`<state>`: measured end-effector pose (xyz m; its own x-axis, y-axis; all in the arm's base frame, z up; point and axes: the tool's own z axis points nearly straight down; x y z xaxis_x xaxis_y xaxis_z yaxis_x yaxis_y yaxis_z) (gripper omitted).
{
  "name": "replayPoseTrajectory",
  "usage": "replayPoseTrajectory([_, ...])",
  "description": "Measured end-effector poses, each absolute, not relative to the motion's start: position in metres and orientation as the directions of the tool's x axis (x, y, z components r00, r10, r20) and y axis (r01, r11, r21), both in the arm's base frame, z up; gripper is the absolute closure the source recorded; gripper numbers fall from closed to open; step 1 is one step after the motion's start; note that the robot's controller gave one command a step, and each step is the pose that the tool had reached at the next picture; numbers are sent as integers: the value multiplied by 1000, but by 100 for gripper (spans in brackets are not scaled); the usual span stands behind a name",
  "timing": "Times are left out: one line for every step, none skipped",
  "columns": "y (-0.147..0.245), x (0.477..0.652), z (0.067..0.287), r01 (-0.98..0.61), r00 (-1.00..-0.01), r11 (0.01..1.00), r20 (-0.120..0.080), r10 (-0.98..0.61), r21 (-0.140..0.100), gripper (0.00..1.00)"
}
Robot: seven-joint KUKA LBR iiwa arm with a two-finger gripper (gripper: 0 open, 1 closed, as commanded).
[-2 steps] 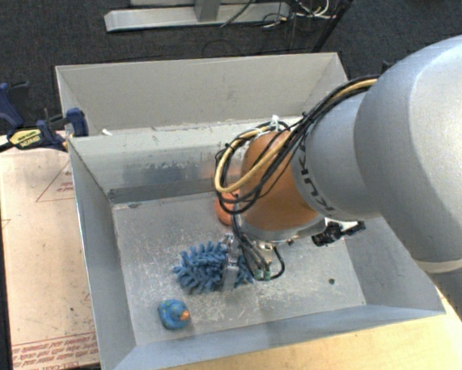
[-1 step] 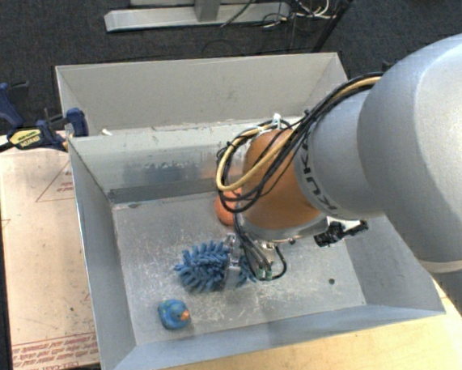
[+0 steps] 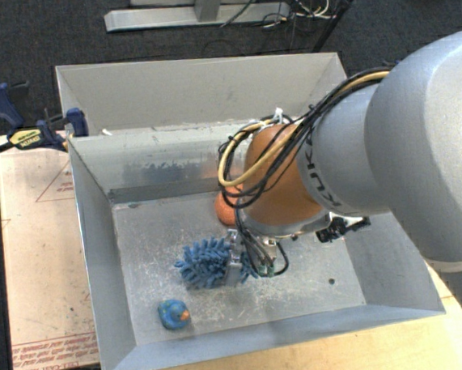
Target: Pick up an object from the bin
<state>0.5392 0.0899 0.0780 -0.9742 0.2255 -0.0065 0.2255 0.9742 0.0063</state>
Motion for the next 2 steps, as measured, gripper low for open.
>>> replayPoseTrajectory([90, 540, 86, 225, -974, 974, -9, 225, 8, 100])
replayPoseTrajectory([90, 538, 95, 225, -974, 974, -1, 225, 5, 100])
